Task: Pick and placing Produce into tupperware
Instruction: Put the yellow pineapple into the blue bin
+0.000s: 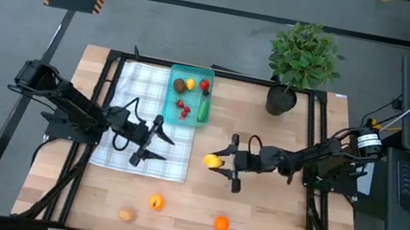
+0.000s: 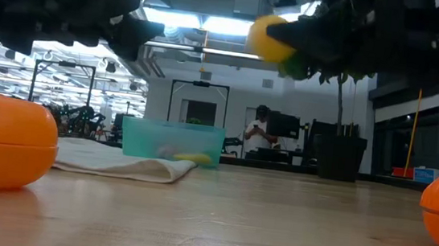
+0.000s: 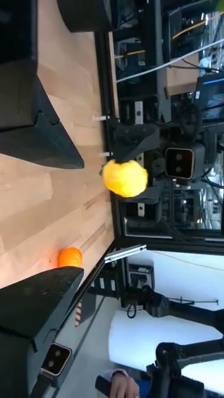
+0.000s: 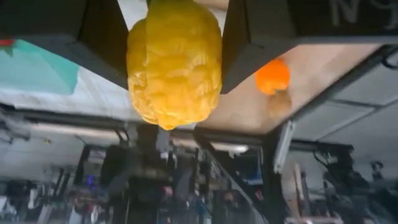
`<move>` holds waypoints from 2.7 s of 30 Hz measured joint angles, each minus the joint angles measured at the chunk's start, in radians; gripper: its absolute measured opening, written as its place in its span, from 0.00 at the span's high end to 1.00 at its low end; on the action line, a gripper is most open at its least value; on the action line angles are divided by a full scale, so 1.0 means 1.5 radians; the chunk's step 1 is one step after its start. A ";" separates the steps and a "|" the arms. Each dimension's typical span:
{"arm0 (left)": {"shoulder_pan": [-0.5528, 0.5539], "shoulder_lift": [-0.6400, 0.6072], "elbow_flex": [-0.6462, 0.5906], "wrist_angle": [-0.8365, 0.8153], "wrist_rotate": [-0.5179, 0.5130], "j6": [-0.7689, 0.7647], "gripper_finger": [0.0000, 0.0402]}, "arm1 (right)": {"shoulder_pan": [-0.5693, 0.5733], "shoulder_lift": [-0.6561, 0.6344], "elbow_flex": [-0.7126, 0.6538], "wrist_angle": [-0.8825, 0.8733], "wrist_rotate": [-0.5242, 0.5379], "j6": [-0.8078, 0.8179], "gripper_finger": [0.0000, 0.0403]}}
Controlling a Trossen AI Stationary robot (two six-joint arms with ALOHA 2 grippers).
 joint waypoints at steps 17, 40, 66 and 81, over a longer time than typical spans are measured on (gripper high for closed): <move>-0.001 0.000 0.000 0.000 -0.351 0.003 0.35 | -0.006 0.000 0.022 0.011 0.203 -0.017 0.50; -0.001 0.000 0.001 -0.008 -0.450 0.034 0.35 | -0.108 0.001 0.033 -0.078 0.251 0.123 0.50; 0.113 0.000 0.001 -0.065 -0.460 -0.002 0.35 | -0.274 0.181 0.350 -0.305 0.101 0.111 0.50; 0.150 0.000 0.001 -0.071 -0.361 -0.002 0.35 | -0.280 0.195 0.489 -0.591 0.053 0.124 0.50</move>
